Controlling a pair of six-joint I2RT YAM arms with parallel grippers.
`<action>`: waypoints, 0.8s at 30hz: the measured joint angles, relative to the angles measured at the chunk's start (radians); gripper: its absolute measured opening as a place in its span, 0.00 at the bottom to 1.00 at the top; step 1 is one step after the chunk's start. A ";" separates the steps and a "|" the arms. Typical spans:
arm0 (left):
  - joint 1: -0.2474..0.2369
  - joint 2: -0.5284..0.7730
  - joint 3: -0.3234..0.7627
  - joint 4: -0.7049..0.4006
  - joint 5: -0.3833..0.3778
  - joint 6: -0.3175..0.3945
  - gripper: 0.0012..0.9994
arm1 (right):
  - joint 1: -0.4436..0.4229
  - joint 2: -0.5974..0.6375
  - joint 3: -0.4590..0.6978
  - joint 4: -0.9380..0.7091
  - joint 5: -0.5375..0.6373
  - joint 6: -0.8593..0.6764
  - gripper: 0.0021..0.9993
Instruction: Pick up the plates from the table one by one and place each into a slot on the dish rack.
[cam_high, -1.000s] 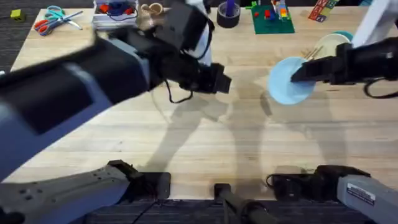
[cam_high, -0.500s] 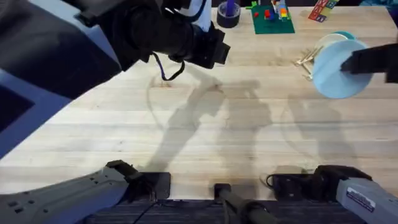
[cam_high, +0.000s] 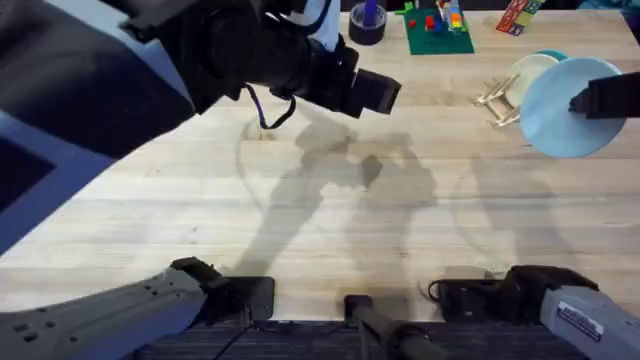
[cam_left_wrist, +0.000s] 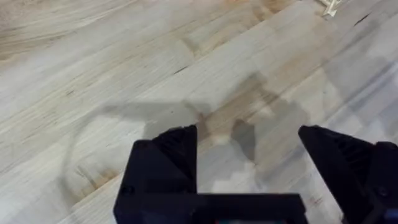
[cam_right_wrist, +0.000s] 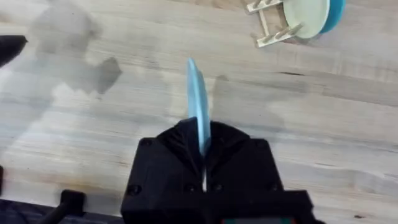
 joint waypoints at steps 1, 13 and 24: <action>0.000 0.000 0.000 0.000 0.000 0.001 0.99 | 0.000 0.000 0.000 0.000 0.003 -0.003 0.03; 0.000 0.000 0.000 0.000 -0.002 0.002 1.00 | 0.000 0.000 0.000 0.009 0.080 -0.078 0.03; 0.000 0.000 0.000 0.000 -0.002 0.002 1.00 | 0.000 0.000 0.000 0.062 0.309 -0.164 0.03</action>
